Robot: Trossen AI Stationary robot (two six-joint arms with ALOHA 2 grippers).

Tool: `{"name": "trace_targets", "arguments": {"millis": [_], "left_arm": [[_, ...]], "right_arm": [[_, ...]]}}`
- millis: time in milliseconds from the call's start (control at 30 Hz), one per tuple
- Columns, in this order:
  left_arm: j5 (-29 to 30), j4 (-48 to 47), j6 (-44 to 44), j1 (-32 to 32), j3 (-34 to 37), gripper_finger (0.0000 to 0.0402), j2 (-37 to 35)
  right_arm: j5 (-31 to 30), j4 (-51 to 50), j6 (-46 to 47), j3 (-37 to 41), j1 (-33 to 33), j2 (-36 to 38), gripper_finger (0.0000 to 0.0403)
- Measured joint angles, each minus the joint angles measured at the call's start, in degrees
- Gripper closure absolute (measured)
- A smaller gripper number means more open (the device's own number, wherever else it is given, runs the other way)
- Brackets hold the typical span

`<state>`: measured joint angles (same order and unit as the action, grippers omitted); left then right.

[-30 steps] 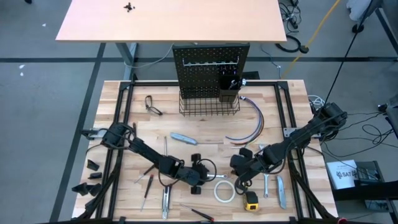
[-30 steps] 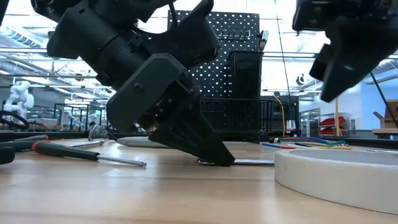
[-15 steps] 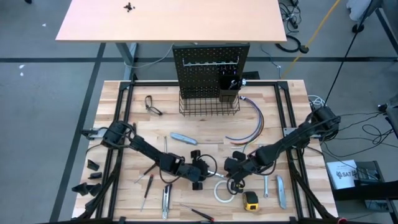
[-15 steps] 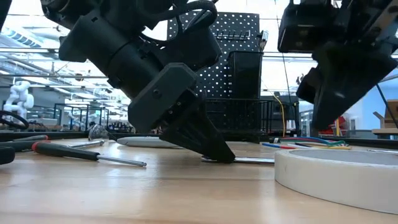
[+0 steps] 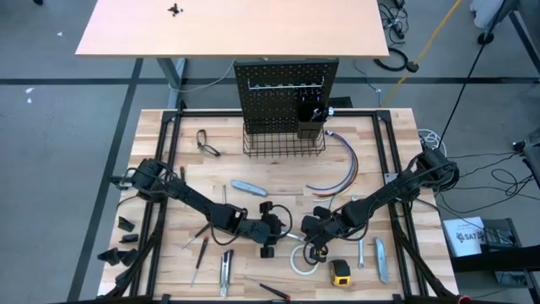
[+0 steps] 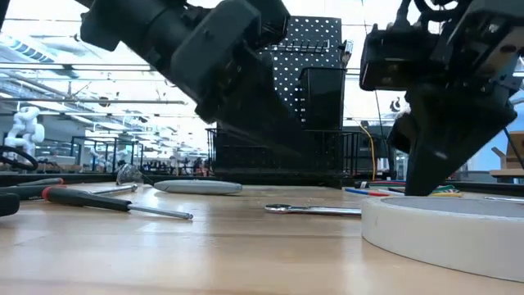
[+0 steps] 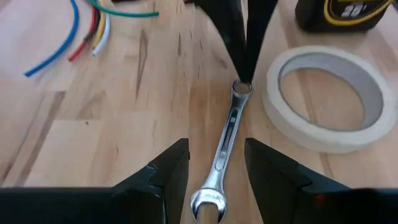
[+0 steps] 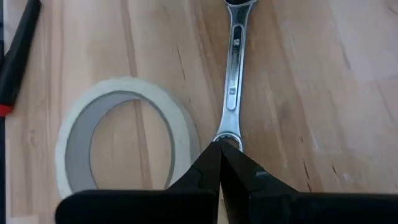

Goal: Hang tools onto peg board
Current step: Put the wrench into the black bin on the pegboard

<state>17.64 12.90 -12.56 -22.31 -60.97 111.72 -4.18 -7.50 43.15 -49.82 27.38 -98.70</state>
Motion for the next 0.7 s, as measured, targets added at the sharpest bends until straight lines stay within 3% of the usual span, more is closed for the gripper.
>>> {"name": "trace_targets", "arguments": {"millis": [300,567,700], "left_arm": [[-0.9,0.0,0.0,-0.2,0.0,0.0243,0.0],[-4.4,-1.1,11.6,0.3,-0.2,0.0243,0.0],[-13.4,-11.9,11.8,3.2,-4.4,0.0243,0.0]], "right_arm": [[-0.3,1.1,2.5,-0.3,0.0,-3.7,0.0403],[-0.2,0.9,2.7,-0.2,0.0,-3.9,0.0403],[-0.2,0.8,3.6,-0.2,0.0,-3.9,0.0403]]}}
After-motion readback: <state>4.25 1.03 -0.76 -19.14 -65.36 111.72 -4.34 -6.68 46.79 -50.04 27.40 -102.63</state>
